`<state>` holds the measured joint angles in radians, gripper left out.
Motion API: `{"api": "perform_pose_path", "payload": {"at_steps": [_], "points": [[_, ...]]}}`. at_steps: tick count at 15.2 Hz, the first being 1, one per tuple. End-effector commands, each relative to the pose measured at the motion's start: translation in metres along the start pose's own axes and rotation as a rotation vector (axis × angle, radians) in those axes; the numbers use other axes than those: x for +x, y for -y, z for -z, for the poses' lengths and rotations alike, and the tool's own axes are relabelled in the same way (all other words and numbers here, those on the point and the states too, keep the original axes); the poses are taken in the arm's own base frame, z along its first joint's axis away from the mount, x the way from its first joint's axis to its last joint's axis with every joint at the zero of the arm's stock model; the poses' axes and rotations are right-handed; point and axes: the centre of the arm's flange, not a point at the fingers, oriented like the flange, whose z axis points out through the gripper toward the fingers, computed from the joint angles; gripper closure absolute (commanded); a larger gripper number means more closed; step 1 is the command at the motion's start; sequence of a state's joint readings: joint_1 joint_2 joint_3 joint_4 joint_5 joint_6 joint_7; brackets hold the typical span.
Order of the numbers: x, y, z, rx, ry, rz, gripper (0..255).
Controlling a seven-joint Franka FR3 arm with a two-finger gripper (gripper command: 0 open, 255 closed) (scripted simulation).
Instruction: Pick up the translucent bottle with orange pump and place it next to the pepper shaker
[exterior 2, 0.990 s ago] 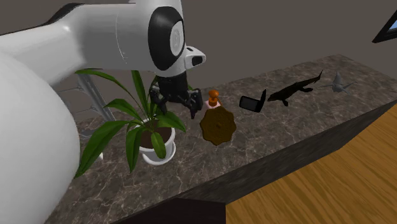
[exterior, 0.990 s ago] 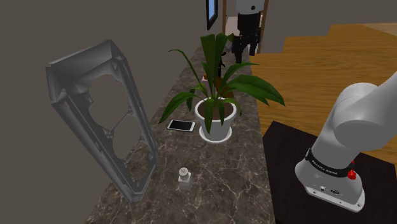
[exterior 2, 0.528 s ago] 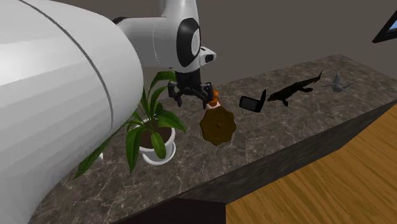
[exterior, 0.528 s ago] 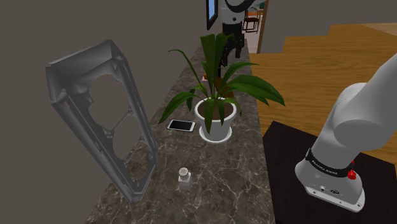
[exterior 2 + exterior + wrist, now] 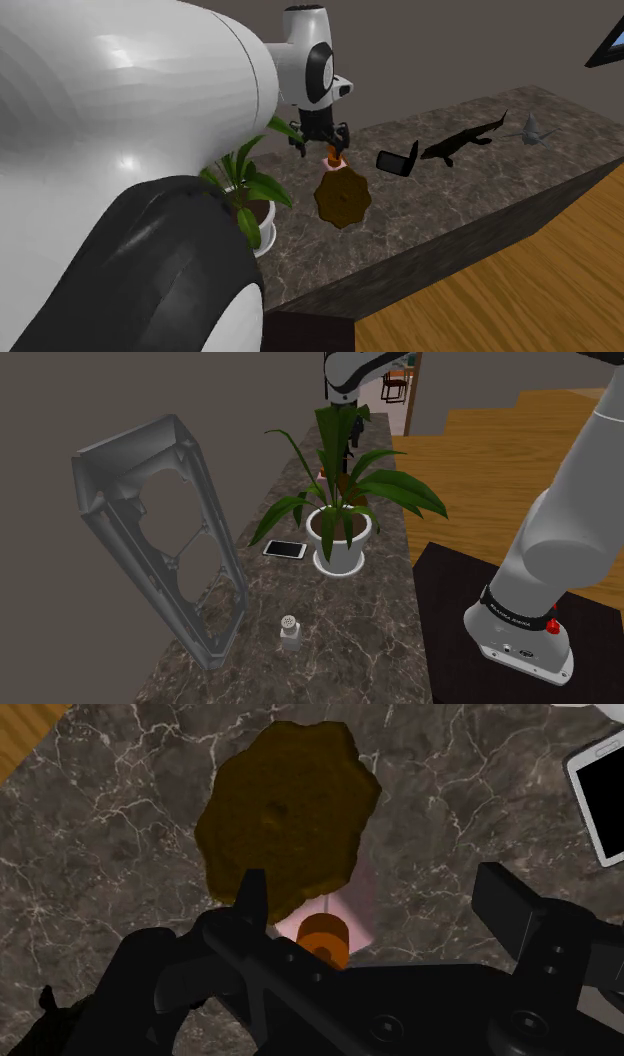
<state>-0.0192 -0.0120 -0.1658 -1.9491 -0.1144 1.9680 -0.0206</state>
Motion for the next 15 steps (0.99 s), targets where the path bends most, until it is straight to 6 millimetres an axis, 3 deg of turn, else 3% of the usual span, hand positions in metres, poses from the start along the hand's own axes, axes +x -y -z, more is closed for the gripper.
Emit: {"api": "perform_pose_path", "payload": {"at_steps": [1, 7, 15], "points": [[0.024, -0.002, -0.014, -0.008, -0.005, 0.002, 0], [0.092, -0.015, -0.047, -0.032, -0.019, 0.006, 0], [0.096, -0.017, -0.088, -0.033, -0.019, 0.006, 0]]}}
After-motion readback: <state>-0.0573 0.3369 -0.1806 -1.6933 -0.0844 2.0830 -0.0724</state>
